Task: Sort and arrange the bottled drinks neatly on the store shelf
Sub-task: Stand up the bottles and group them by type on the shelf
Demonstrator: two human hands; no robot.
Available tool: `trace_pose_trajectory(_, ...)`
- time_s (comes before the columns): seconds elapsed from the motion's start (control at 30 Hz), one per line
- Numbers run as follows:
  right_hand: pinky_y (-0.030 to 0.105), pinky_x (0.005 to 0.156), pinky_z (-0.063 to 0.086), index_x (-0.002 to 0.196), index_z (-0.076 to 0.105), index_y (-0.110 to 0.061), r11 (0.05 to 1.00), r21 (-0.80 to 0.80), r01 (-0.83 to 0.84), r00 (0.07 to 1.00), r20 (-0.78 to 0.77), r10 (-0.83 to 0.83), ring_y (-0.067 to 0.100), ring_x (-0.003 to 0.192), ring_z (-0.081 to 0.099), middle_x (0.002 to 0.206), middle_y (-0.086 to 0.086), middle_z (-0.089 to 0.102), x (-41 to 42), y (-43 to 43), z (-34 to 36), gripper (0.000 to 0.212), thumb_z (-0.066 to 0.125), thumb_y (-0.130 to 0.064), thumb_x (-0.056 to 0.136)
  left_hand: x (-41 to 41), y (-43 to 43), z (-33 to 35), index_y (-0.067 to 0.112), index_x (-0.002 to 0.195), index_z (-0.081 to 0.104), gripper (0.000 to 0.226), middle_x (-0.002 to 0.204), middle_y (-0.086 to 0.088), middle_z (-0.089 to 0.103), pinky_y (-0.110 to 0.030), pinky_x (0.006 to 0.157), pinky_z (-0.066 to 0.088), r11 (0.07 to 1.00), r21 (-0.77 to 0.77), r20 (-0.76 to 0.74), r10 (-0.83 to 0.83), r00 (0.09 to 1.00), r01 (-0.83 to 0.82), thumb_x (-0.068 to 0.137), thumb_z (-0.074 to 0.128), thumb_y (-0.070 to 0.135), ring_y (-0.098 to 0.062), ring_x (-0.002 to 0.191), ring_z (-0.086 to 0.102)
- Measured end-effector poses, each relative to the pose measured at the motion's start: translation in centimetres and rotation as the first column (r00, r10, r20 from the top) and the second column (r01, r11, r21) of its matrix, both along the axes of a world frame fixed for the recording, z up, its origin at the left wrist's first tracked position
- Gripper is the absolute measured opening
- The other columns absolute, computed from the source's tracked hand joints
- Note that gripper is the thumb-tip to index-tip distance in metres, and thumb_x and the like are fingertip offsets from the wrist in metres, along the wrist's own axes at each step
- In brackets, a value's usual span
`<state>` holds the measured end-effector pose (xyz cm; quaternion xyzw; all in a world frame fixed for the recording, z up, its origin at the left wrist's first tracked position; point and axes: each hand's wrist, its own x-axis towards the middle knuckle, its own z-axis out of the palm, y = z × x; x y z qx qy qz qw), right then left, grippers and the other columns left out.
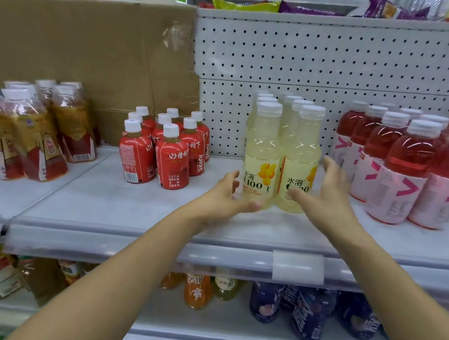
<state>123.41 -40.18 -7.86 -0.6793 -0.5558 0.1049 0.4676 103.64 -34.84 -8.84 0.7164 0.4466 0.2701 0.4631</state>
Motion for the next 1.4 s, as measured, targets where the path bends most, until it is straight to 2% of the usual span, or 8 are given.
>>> trace_pose_trajectory(0.13,0.039,0.110,0.035,0.135,0.043,-0.011,0.879,0.477,-0.027,0.994,0.106,-0.027,0.019,0.127,0.038,0.132,0.000,0.042,-6.0,-1.7,1.0,0.056,0.069,-0.009,0.086,-5.9,-1.4,0.9,0.024,0.143,0.045,0.061,0.134,0.006,0.054,-0.020,0.095,0.049,0.923,0.377,0.034,0.076,0.997,-0.083,0.089,0.072,0.029,-0.005,0.115,0.056)
trace_pose_trajectory(0.33,0.030,0.102,0.039,0.126,0.054,-0.019,0.874,0.379,-0.304,0.937,0.286,0.202,0.015,0.121,0.045,0.122,-0.010,0.048,-18.5,5.0,3.3,0.040,0.063,-0.026,0.088,-16.9,5.2,3.7,0.015,0.122,0.059,0.036,0.120,-0.001,0.052,-0.029,0.096,0.037,0.307,0.889,0.168,0.471,0.866,-0.339,0.088,0.066,0.022,-0.016,0.110,0.041)
trace_pose_trajectory(0.53,0.042,0.097,0.044,0.126,0.058,-0.020,0.988,0.004,-0.152,0.836,0.534,0.126,0.024,0.117,0.048,0.127,0.002,0.049,-23.8,12.8,4.4,0.038,0.060,-0.039,0.093,-20.2,12.5,4.7,0.017,0.126,0.054,0.035,0.119,-0.003,0.061,-0.033,0.091,0.047,0.798,0.580,-0.052,0.236,0.970,-0.163,0.093,0.065,0.023,-0.018,0.106,0.057)
trace_pose_trajectory(0.7,0.034,0.094,0.037,0.113,0.064,-0.018,0.998,-0.064,-0.013,0.788,0.614,0.050,0.023,0.109,0.044,0.109,0.004,0.048,-22.6,12.6,5.1,0.023,0.061,-0.027,0.092,-24.1,12.5,4.8,0.010,0.112,0.060,0.026,0.103,-0.003,0.051,-0.035,0.088,0.041,0.574,0.814,-0.131,0.333,0.934,-0.090,0.091,0.048,-0.002,-0.022,0.098,0.047)
trace_pose_trajectory(0.8,0.033,0.089,0.034,0.109,0.067,-0.016,0.992,-0.079,0.103,0.782,0.623,-0.032,0.024,0.105,0.043,0.100,0.002,0.042,-20.4,12.3,5.2,0.022,0.063,-0.026,0.089,-27.6,12.6,3.7,0.013,0.110,0.059,0.022,0.103,-0.004,0.047,-0.040,0.084,0.049,0.610,0.776,-0.133,0.403,0.905,-0.158,0.097,0.046,0.003,-0.022,0.096,0.050)
trace_pose_trajectory(1.0,0.043,0.103,0.032,0.128,0.054,-0.022,0.946,-0.220,0.240,0.717,0.696,-0.020,0.028,0.127,0.036,0.132,0.008,0.049,-19.2,13.2,6.8,0.043,0.062,-0.037,0.089,-28.5,12.3,6.1,0.021,0.115,0.065,0.026,0.093,0.002,0.051,-0.040,0.072,0.055,0.531,0.844,-0.158,0.388,0.908,-0.080,0.097,0.052,0.007,-0.017,0.082,0.055)
trace_pose_trajectory(1.3,0.034,0.082,0.046,0.134,0.047,-0.028,0.917,-0.399,0.027,0.741,0.623,0.250,0.021,0.103,0.054,0.127,0.001,0.059,-20.1,17.4,10.7,0.043,0.061,-0.031,0.094,-27.1,13.5,10.8,0.035,0.120,0.057,0.022,0.095,0.017,0.053,-0.035,0.085,0.053,0.813,0.443,-0.818,0.192,0.543,0.379,0.098,0.053,0.034,-0.009,0.093,0.056)
trace_pose_trajectory(1.4,0.028,0.073,0.040,0.129,0.052,-0.023,0.899,-0.438,-0.012,0.732,0.609,0.306,0.017,0.092,0.053,0.116,-0.002,0.059,-19.7,18.3,11.2,0.037,0.063,-0.023,0.093,-24.8,14.9,11.9,0.031,0.122,0.056,0.029,0.099,0.014,0.053,-0.035,0.085,0.051,0.791,0.482,-0.770,0.177,0.613,0.377,0.096,0.056,0.043,-0.010,0.091,0.055)
